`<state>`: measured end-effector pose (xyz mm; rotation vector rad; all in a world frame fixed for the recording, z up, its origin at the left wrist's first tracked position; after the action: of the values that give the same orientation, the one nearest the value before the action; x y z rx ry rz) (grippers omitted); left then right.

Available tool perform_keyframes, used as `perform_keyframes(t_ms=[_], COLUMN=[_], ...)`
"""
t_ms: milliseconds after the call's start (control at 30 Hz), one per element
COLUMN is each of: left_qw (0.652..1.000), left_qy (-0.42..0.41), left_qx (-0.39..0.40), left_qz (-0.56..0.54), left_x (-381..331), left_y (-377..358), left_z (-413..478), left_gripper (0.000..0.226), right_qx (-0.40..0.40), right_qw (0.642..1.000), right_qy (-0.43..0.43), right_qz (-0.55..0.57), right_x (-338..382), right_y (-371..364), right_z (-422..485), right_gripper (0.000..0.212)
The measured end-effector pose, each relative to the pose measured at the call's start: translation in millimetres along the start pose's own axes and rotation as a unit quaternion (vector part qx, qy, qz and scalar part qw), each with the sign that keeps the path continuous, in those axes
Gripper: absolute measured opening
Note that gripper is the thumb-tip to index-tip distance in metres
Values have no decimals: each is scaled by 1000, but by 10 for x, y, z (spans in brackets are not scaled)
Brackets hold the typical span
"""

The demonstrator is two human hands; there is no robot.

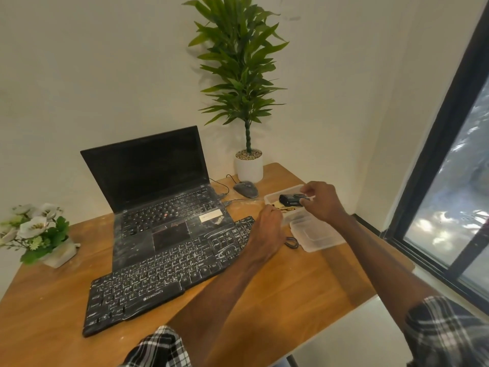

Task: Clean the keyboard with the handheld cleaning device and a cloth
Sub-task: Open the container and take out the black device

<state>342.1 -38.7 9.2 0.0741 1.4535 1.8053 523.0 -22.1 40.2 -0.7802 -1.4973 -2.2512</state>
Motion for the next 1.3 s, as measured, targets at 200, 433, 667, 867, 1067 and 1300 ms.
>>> perform_keyframes(t_ms=[200,433,667,867,1067,1300], left_qw=[1000,1000,1000,996,876,712], left_qy=[-14,-3,10,58,233,269], left_qx=[-11,-1,-12,16,23,55], left_qz=[-1,-14,-27,-69,-422,-646], left_x=[74,157,163,161,456,764], left_y=[-35,-36,6,95,461,1018], left_z=[25,67,124,145,-38,-574], left_gripper=[35,31,24,20,28,33], right_qx=[114,185,157,69,-40,33], right_qw=[991,949,967,983,959,930], right_qy=[3,80,107,112,278,366], right_qz=[-63,-243,-170,-125,-30,-13], right_x=[40,197,169,331,939,1522], right_y=[-300,-576,-471,-290,-79,-395], right_z=[361,506,499,336,-229,-982], right_gripper=[46,35,27,22,27,57])
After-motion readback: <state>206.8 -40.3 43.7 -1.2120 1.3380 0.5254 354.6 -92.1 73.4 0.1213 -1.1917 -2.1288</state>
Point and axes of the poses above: each hand's wrist, its own z-axis towards the middle knuckle, its own y-axis out of the back of the hand, x = y × z, the point moved 6 cm from there along z, towards the middle knuckle, and after that the axes turned 2 degrees about z, right-handed, at the moved point
